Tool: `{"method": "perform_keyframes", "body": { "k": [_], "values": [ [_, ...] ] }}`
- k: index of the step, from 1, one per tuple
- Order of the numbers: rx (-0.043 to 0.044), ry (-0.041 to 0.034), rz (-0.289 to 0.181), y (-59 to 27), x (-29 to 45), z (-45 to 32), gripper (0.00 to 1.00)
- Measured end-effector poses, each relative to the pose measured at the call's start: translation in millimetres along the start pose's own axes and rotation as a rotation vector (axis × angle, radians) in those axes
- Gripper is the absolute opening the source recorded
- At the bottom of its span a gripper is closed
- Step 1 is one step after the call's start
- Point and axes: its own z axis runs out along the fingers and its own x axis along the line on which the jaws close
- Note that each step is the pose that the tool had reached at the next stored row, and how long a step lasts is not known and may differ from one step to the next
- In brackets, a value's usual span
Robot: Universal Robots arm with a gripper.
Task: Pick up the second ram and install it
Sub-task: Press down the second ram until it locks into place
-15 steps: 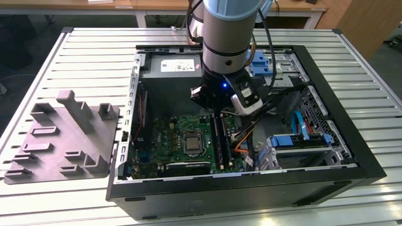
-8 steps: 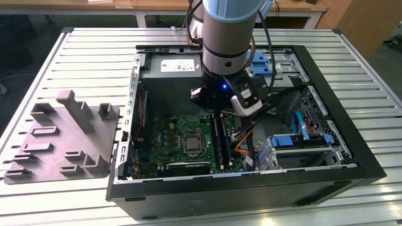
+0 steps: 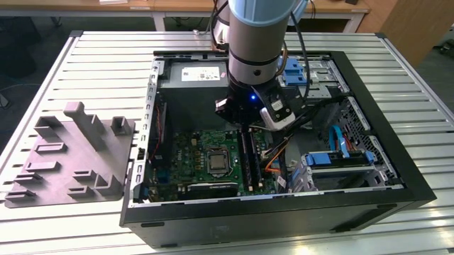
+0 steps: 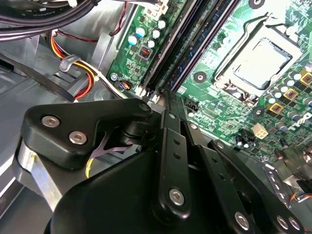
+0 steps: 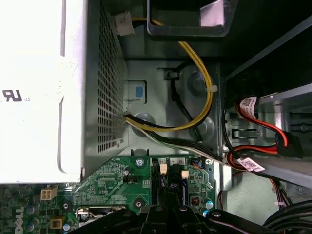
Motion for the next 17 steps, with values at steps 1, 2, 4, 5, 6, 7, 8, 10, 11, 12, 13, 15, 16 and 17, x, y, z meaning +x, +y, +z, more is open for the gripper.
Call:
{"method": "perform_keyframes", "body": {
  "k": [1, 2, 4, 5, 6, 7, 8, 10, 11, 12, 13, 15, 16, 17],
  "values": [
    [0.0004, 0.0001, 0.000, 0.0, 0.1, 0.7, 0.10],
    [0.0003, 0.0001, 0.000, 0.1, 0.1, 1.3, 0.10],
    [0.0003, 0.0000, 0.000, 0.1, 0.1, 2.4, 0.10],
    [0.0003, 0.0000, 0.000, 0.2, 0.2, 3.5, 0.10],
    [0.0003, 0.0000, 0.000, 0.2, 0.2, 4.3, 0.10],
    [0.0003, 0.0000, 0.000, 0.3, 0.2, 4.8, 0.10],
    [0.0004, 0.0001, 0.000, 0.2, 0.3, 4.8, 0.10],
    [0.0002, 0.0000, 0.000, 0.2, 0.3, 5.3, 0.10],
    [0.0000, -0.0001, 0.000, 0.2, 0.3, 6.3, 0.10],
    [0.0002, 0.0000, 0.000, 0.1, 0.4, 7.2, 0.10],
    [0.0003, 0.0000, 0.000, 0.0, 0.4, 7.8, 0.10],
    [0.0005, 0.0001, 0.000, 0.0, 0.4, 7.8, 0.10],
    [0.0005, 0.0001, 0.000, 0.0, 0.4, 7.8, 0.10],
    [0.0005, 0.0001, 0.000, 0.0, 0.4, 7.9, 0.10]
  ]
}}
